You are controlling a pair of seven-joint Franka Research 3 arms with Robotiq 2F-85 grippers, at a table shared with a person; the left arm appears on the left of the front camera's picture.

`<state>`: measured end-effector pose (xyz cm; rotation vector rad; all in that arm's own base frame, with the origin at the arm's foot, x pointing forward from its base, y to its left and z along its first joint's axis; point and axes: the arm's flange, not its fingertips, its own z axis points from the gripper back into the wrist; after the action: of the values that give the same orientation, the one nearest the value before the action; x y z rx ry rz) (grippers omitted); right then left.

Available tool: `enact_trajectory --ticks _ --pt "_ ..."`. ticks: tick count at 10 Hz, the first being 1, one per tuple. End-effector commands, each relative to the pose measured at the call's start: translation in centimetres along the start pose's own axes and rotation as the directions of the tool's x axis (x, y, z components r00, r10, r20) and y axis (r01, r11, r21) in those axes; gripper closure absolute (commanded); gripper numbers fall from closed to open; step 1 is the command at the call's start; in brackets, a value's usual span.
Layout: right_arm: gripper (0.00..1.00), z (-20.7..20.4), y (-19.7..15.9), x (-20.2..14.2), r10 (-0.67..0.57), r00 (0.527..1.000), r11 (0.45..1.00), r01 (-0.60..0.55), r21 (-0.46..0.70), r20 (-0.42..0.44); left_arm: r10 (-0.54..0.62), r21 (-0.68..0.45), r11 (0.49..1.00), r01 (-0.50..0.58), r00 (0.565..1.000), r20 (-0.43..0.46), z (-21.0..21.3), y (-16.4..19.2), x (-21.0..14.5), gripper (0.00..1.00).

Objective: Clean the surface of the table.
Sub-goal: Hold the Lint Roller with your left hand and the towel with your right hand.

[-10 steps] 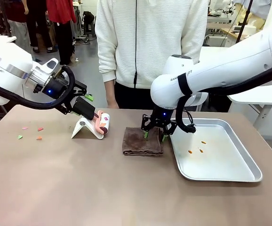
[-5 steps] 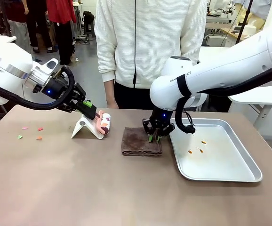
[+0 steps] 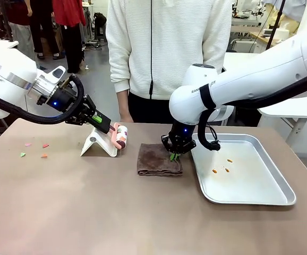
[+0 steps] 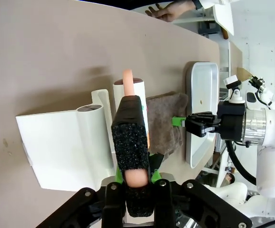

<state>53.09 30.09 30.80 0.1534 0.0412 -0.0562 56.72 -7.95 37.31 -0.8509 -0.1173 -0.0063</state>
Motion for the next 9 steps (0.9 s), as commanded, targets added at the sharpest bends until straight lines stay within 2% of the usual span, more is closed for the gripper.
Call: enact_trajectory --ticks 1,5,7,9 --pt "1.00 -0.6 -0.4 -0.4 0.018 1.000 0.999 -0.017 0.044 -0.021 -0.027 0.004 1.000 0.027 1.000 0.011 0.1 0.1 -0.6 1.00" --pt "1.00 -0.7 -0.5 -0.3 0.011 0.999 0.997 -0.008 0.078 -0.030 -0.004 -0.037 0.999 0.005 0.999 0.032 0.8 -0.2 -0.6 1.00" --pt "1.00 0.1 -1.2 -0.2 -0.002 1.000 0.971 0.001 0.240 0.003 0.032 -0.091 0.995 -0.027 0.998 0.051 1.7 -0.6 -0.7 1.00" --pt "1.00 1.4 -3.3 -0.1 -0.033 0.999 0.898 0.029 0.440 0.002 0.054 -0.152 0.987 -0.044 0.997 0.062 3.1 -0.9 -0.8 1.00"
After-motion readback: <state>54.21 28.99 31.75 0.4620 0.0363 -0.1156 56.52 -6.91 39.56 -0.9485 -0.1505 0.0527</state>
